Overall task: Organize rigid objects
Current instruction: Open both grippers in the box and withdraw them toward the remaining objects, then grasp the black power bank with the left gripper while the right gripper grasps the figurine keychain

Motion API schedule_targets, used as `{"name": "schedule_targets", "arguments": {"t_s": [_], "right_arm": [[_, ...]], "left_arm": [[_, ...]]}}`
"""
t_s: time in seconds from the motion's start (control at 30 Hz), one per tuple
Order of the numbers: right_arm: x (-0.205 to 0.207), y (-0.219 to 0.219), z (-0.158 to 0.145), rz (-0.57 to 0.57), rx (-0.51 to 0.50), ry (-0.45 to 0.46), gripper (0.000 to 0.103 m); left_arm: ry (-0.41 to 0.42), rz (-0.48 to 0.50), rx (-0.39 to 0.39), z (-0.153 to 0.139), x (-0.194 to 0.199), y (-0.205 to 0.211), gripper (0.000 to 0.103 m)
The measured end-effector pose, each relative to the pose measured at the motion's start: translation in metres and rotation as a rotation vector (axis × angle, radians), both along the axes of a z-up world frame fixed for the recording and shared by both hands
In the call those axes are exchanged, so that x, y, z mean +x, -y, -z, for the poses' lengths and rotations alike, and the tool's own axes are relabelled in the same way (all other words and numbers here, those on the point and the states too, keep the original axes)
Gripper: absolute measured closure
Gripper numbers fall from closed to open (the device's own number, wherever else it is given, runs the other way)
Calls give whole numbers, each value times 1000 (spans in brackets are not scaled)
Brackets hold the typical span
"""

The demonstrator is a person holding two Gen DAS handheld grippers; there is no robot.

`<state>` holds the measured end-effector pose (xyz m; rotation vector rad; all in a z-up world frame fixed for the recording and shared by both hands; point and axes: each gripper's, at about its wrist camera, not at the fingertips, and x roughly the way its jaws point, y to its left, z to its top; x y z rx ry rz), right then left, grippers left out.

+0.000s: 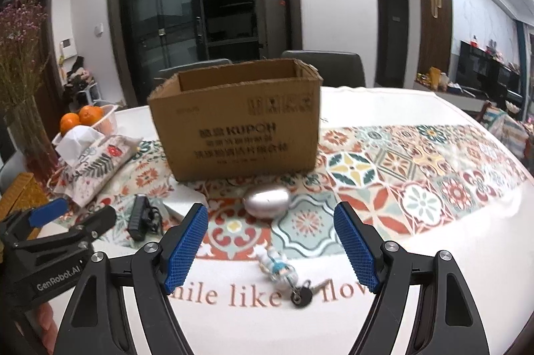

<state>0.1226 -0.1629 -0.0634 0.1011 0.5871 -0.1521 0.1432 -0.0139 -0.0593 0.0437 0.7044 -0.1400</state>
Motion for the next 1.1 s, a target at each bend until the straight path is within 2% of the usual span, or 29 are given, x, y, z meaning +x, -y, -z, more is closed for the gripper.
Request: {"name": "schedule_targets", "arguments": {"t_s": [0.17, 0.27, 0.4, 0.6, 1.1], "right_arm": [[-11, 3, 12, 45, 1, 5, 24], [-10, 6, 23, 50, 28, -32, 23], [-4, 7, 35, 47, 31, -77, 23], [4, 2, 44, 52, -33, -104, 23], [22, 7, 63, 51, 17, -211, 23]], "left_arm": [[-12, -17, 6, 13, -2, 2, 11], [-40, -12, -4, 22, 1, 2, 11], [-36, -59, 2, 31, 4, 0, 11], [-23, -108, 35, 38, 13, 0, 11], [-59, -90, 55, 52, 45, 16, 11]]}}
